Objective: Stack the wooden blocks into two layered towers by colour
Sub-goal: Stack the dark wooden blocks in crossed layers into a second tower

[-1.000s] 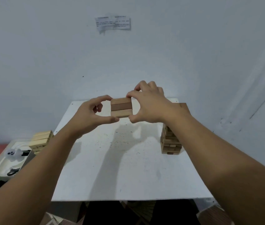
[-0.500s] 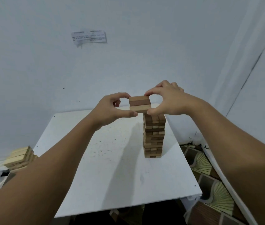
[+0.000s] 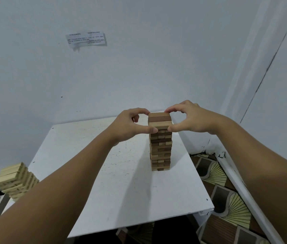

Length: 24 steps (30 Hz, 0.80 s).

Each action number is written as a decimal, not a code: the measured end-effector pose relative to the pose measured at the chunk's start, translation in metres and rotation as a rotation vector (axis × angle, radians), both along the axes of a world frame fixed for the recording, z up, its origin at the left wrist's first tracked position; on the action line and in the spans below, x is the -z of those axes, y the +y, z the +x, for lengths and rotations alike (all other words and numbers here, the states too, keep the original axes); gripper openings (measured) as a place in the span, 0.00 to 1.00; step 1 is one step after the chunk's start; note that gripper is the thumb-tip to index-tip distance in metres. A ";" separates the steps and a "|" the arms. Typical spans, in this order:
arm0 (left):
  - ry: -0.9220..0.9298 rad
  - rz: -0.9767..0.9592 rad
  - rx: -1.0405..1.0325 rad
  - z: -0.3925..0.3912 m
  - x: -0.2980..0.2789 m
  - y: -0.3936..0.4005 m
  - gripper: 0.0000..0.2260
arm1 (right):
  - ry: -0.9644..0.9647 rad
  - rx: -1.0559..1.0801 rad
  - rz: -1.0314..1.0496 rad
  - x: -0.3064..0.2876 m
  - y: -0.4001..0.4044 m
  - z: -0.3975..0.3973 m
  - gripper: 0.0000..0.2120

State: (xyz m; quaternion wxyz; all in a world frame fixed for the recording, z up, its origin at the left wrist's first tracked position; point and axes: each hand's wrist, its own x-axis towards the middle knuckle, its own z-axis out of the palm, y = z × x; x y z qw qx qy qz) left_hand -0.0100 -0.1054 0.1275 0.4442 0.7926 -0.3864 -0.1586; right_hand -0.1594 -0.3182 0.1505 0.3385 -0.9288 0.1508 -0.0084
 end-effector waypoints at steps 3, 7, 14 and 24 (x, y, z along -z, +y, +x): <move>0.017 0.001 -0.013 0.001 0.002 -0.001 0.22 | -0.006 0.001 0.031 0.005 -0.001 0.002 0.29; 0.035 -0.001 -0.037 0.003 0.004 -0.001 0.23 | -0.012 -0.004 0.071 0.008 -0.004 0.005 0.29; 0.045 -0.005 -0.057 0.001 0.008 -0.001 0.24 | -0.028 -0.025 0.131 0.012 -0.004 0.005 0.29; 0.069 0.014 -0.037 0.003 0.008 -0.001 0.29 | -0.033 -0.036 0.179 0.015 -0.006 0.007 0.29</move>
